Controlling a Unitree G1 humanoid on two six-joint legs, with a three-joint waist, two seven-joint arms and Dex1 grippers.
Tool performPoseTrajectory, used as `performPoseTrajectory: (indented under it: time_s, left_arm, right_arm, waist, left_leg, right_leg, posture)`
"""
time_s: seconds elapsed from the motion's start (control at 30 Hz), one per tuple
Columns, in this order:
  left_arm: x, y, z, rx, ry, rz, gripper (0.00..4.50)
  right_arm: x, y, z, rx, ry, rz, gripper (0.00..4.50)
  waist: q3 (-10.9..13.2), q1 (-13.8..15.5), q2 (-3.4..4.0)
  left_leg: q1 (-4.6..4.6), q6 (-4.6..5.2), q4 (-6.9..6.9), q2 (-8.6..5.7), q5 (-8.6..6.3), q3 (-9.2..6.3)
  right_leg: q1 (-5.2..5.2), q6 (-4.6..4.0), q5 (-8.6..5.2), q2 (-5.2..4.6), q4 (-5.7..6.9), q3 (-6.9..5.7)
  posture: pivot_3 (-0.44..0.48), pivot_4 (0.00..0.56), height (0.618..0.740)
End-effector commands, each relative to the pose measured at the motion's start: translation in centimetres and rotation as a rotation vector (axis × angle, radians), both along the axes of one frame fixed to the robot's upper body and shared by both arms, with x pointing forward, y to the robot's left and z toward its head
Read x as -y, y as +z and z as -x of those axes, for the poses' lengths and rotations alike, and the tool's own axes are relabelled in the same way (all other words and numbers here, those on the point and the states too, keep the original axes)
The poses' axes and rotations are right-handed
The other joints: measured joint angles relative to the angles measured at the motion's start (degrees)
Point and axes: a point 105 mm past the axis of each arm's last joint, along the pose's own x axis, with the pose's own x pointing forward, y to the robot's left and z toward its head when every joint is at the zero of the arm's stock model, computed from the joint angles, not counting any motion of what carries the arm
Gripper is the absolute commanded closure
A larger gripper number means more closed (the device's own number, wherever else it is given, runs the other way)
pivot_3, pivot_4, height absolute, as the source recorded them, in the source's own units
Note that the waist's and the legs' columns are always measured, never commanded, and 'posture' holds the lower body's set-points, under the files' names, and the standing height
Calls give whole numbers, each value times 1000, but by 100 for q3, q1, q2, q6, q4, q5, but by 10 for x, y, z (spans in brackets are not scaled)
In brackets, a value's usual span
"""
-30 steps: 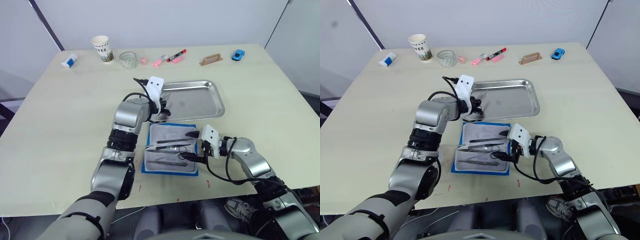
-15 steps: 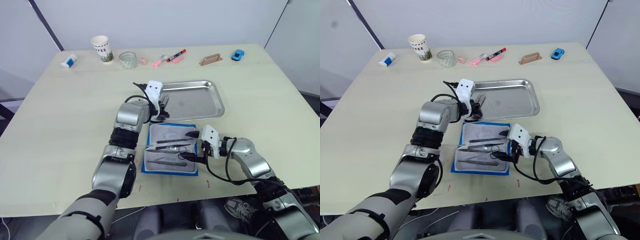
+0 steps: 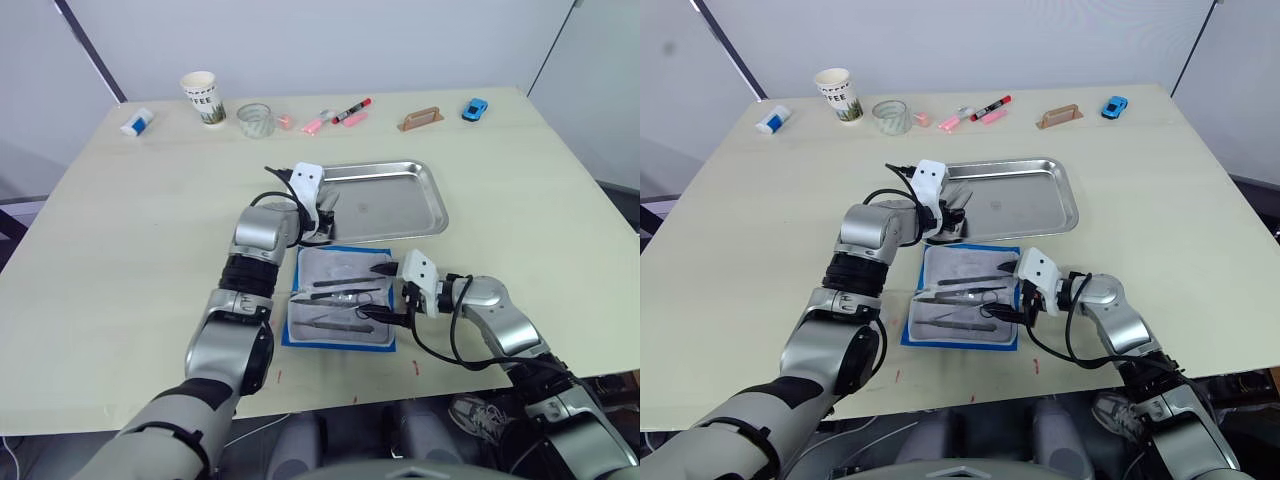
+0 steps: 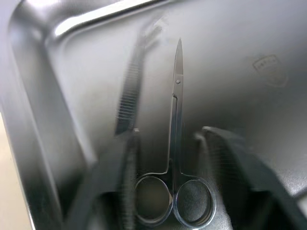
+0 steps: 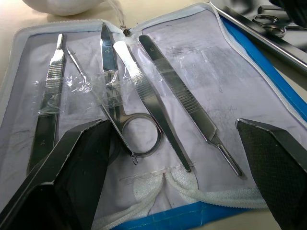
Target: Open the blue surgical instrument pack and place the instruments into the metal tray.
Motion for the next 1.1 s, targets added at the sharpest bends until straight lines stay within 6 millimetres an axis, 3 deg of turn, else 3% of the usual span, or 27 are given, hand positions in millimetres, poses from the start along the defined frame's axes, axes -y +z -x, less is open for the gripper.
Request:
performPoseTrajectory:
  time_s: [0.03, 0.6, 0.77, 0.83, 1.1]
  left_arm:
    - [5, 28, -3, 96, -35, -17, 1775]
    - [11, 69, 3, 263, -87, 119, 1775]
    - [7, 81, 16, 343, -227, 231, 1775]
    - [-1, 85, 23, 384, -293, 242, 1775]
    - [-41, 80, 56, 413, -640, 106, 1775]
  right_arm:
    - [16, -63, 11, -152, -76, 196, 0]
    - [14, -64, 12, -153, -70, 193, 0]
    - [13, -64, 12, -154, -71, 190, 0]
    - [13, -65, 13, -155, -71, 190, 0]
    - [14, -66, 13, -158, -71, 192, 0]
  waist:
    - [0, -6, 0]
    - [0, -29, 0]
    - [1, -60, 1]
    - [1, -69, 0]
    - [-1, -83, -5]
  left_leg:
    - [0, -1, 0, 0, 0, 0]
    - [1, -10, -5, 1, 2, -2]
    - [13, -42, -26, 2, 15, 2]
    - [29, -131, -56, 2, 32, 6]
    - [42, -134, -75, 5, 32, 8]
  right_leg:
    - [0, 0, 0, 0, 0, 0]
    - [0, 0, 0, -1, -1, -1]
    - [0, 0, 0, 0, -2, 8]
    - [1, 0, -1, 0, -2, 16]
    - [0, -2, -5, 15, -9, 31]
  posture:
    - [0, 150, 740]
    - [0, 150, 740]
    - [0, 150, 740]
    - [0, 150, 740]
    - [0, 150, 740]
